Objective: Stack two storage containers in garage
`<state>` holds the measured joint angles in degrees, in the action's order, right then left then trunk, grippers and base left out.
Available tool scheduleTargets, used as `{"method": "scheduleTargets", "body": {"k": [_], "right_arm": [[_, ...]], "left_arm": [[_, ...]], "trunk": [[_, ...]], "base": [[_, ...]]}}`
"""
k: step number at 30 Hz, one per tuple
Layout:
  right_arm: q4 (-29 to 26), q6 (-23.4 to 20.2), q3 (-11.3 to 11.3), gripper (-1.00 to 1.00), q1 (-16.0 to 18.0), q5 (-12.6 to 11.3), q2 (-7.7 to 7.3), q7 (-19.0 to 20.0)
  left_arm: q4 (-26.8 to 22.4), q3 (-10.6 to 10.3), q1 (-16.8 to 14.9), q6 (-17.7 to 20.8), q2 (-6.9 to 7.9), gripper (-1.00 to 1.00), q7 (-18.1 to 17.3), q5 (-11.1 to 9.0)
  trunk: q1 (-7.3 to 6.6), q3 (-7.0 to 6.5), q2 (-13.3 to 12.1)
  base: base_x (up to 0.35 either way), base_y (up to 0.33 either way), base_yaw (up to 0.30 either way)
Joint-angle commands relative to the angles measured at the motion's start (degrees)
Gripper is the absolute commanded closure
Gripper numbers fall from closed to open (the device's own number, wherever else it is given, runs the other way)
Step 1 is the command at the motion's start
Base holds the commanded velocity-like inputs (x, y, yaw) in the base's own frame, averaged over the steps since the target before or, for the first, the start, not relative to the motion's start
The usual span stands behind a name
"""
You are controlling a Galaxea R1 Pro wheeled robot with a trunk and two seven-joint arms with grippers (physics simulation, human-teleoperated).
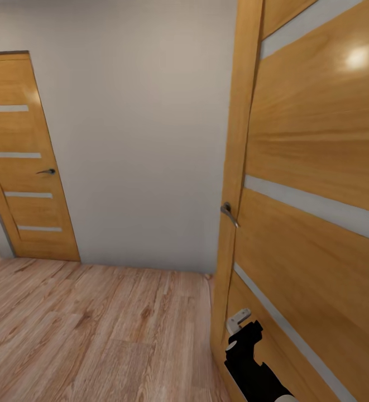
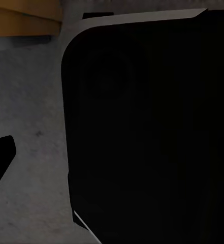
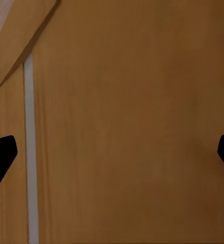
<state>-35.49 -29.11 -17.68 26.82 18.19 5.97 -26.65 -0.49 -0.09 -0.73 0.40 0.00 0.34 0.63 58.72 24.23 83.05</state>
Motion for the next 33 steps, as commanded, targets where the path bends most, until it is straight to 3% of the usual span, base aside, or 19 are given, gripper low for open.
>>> {"method": "scheduleTargets", "body": {"k": [1,33], "right_arm": [[-0.1,-0.8,-0.2,-1.00,0.1,1.2,-0.06,-0.3],[-1.3,-5.8,-0.1,-1.00,0.1,1.8,-0.10,-0.8]], "left_arm": [[0.0,0.0,0.0,0.0,0.00,-1.00,0.0,0.1],[0.0,-0.1,0.0,0.1,0.00,-1.00,-0.1,0.2]], "trunk": [[0.01,0.05,0.0],[0.01,0.05,0.0]], "base": [[0.100,0.000,0.000],[0.006,0.000,0.000]]}}
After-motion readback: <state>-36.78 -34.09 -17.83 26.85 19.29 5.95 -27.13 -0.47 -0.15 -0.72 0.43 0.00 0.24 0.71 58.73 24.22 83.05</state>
